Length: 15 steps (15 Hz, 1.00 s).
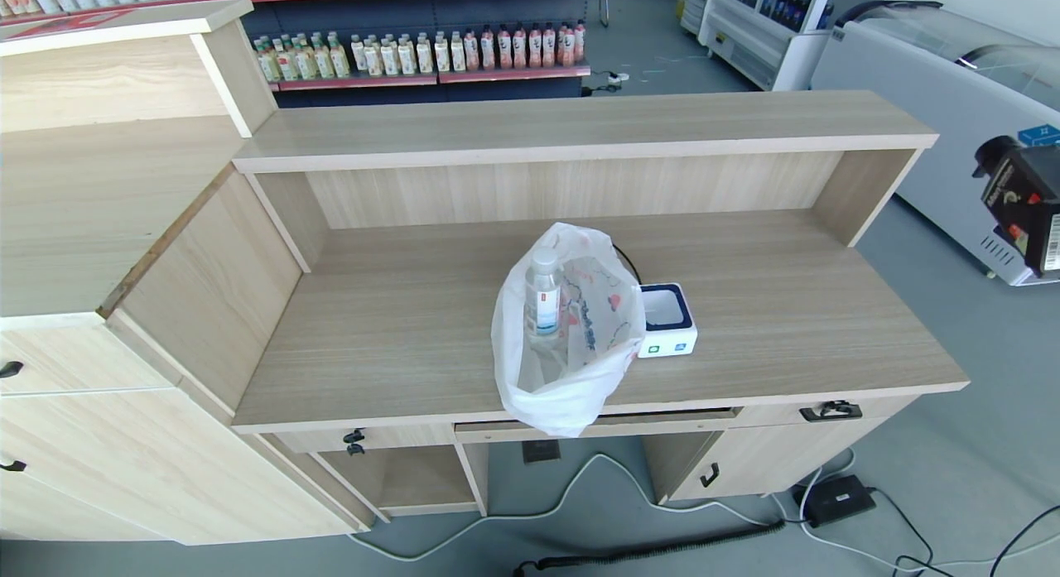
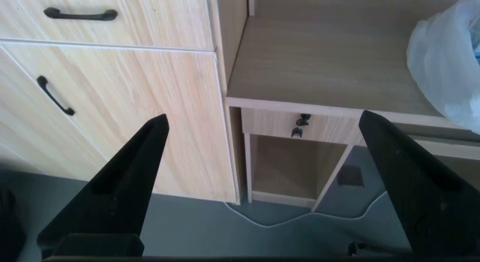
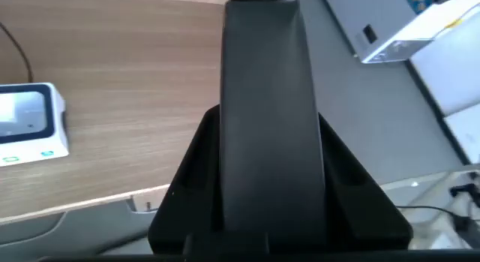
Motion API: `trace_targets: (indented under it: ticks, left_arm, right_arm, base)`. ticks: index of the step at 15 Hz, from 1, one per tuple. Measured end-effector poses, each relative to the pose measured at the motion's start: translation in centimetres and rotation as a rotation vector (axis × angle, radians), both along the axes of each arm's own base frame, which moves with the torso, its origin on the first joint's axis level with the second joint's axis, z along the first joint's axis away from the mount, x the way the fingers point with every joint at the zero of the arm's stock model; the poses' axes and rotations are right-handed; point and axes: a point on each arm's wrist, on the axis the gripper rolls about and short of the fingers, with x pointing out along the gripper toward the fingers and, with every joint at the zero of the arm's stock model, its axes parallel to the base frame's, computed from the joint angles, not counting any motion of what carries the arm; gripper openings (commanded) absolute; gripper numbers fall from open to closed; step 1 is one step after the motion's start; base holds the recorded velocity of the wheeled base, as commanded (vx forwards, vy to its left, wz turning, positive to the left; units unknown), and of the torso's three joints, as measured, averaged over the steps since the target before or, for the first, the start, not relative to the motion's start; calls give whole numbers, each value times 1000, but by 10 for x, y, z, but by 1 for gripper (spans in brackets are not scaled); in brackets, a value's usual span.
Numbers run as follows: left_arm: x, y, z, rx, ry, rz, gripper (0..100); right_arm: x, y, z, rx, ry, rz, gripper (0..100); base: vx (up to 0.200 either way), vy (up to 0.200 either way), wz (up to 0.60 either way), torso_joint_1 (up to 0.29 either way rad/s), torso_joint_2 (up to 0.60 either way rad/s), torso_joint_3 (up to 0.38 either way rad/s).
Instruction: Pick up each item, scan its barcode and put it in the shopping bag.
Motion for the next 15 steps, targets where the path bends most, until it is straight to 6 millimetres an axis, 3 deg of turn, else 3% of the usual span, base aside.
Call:
trace_targets:
  ticks: [3, 4, 6, 15]
  left_arm:
    - [0, 0, 0, 0, 0, 0, 100]
    - [0, 0, 0, 0, 1, 0, 100]
    - [0, 0, 0, 0, 1, 0, 100]
    - [0, 0, 0, 0, 0, 0, 100]
  right_arm:
    - [11, -5, -21, 77, 17, 27, 0]
    - [8, -5, -39, 82, 43, 26, 0]
    - [-1, -4, -54, 80, 31, 26, 0]
    - [-24, -2, -50, 0, -6, 35, 0]
  base:
    - [0, 0, 0, 0, 0, 0]
    - [0, 0, 0, 0, 0, 0]
    - [0, 0, 0, 0, 0, 0]
    - [0, 0, 0, 0, 0, 0]
